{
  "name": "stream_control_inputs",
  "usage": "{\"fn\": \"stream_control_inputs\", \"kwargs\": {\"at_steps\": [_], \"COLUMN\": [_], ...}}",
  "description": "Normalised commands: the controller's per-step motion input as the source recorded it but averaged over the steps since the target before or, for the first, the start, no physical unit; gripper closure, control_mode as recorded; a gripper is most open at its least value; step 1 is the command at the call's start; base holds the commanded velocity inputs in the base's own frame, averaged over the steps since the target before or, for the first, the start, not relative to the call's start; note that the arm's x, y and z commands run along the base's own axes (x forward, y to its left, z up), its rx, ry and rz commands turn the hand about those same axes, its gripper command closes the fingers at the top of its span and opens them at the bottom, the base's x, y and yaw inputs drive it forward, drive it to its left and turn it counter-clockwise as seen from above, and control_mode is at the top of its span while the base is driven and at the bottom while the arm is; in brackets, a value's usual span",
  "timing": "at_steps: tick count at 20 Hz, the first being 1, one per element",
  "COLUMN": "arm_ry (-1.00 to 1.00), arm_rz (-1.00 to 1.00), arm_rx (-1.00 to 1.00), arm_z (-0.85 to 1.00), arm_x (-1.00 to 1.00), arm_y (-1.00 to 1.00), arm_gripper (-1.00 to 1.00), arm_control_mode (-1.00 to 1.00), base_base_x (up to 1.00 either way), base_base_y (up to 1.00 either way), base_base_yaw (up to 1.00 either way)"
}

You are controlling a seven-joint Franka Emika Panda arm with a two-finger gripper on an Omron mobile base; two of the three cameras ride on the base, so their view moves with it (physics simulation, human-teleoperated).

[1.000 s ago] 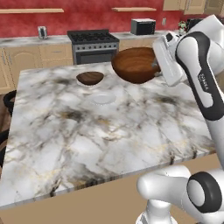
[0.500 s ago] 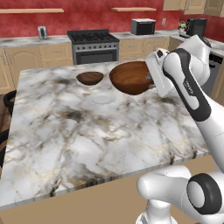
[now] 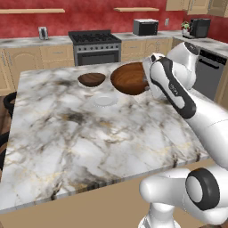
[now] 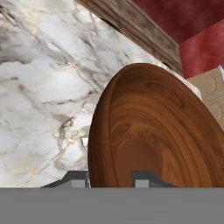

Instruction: Move the bowls from the cabinet to the plates on the dining table.

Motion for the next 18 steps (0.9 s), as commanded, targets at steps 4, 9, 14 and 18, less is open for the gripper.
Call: {"fn": "stream_control_inputs", "kwargs": {"at_steps": [4, 9, 14, 18], "arm_ry": [0.05, 0.07, 0.07, 0.04], "arm_rz": [-0.06, 0.0, 0.0, -0.01], "arm_rx": [0.0, 0.04, 0.04, 0.0], "arm_z": [0.0, -0.13, -0.12, 0.0], "arm_x": [0.67, 0.71, 0.64, 0.67], "arm_y": [0.0, 0.0, 0.0, 0.0], "arm_gripper": [1.0, 1.0, 1.0, 1.0], "arm_control_mode": [-1.0, -1.0, -1.0, -1.0], "base_base_x": [0.0, 0.0, 0.0, 0.0], "base_base_y": [0.0, 0.0, 0.0, 0.0], "base_base_yaw": [0.0, 0.0, 0.0, 0.0]}}
